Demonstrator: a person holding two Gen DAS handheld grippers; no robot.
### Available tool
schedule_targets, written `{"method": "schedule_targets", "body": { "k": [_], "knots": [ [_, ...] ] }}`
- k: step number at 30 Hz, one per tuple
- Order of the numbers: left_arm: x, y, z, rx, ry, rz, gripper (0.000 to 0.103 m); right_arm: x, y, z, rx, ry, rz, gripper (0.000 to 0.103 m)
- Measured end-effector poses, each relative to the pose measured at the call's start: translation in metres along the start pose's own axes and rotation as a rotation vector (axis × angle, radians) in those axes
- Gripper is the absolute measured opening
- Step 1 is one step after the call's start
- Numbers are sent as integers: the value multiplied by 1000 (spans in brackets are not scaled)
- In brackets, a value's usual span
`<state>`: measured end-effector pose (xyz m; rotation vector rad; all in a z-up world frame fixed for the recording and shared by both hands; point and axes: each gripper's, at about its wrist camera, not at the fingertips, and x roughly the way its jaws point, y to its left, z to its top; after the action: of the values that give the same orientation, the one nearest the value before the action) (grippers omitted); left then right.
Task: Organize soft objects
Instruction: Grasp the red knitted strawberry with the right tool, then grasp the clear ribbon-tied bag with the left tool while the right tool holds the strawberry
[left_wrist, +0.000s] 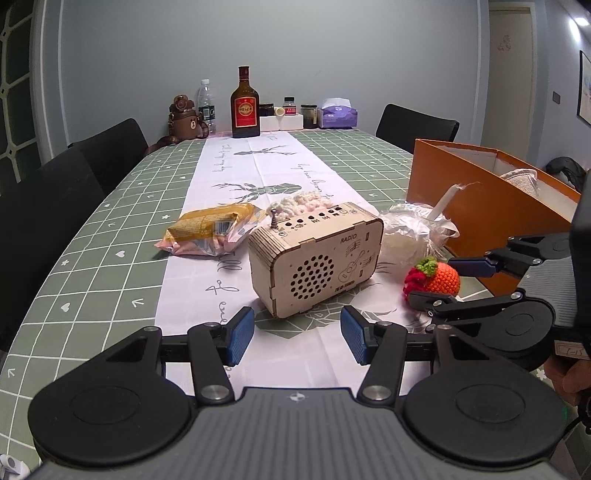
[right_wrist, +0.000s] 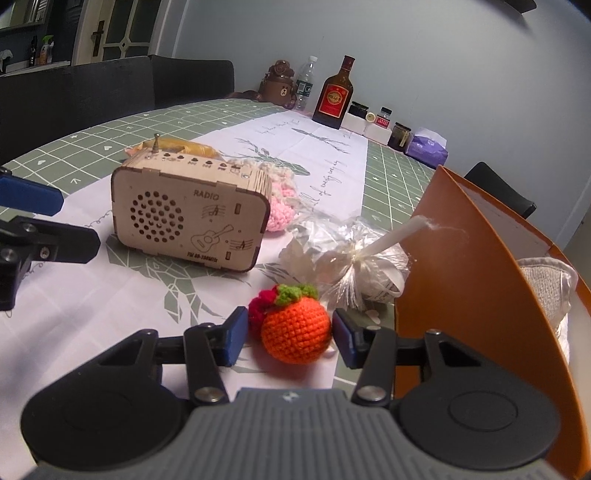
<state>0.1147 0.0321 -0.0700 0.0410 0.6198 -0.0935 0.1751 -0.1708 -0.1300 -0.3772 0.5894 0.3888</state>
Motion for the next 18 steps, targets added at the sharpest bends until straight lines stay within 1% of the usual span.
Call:
{"method": "schedule_targets", "body": {
  "k": [4, 6, 11, 15, 18],
  "knots": [
    [-1, -5, 1, 16, 0, -6, 64, -2, -3, -1, 0, 2, 4, 45],
    [-4, -7, 3, 24, -6, -11, 64, -6, -5, 0, 17, 2, 19, 45],
    [-10, -15, 16, 56, -28, -43, 59, -35, -10, 7, 4, -54, 20, 45],
    [-12, -32, 33, 153, -50, -78, 58, -60, -22, 16, -2, -96, -28, 45],
    [-8, -49, 49, 240, -58, -111, 58, -75, -39, 24, 29, -133, -44, 45]
  ]
}}
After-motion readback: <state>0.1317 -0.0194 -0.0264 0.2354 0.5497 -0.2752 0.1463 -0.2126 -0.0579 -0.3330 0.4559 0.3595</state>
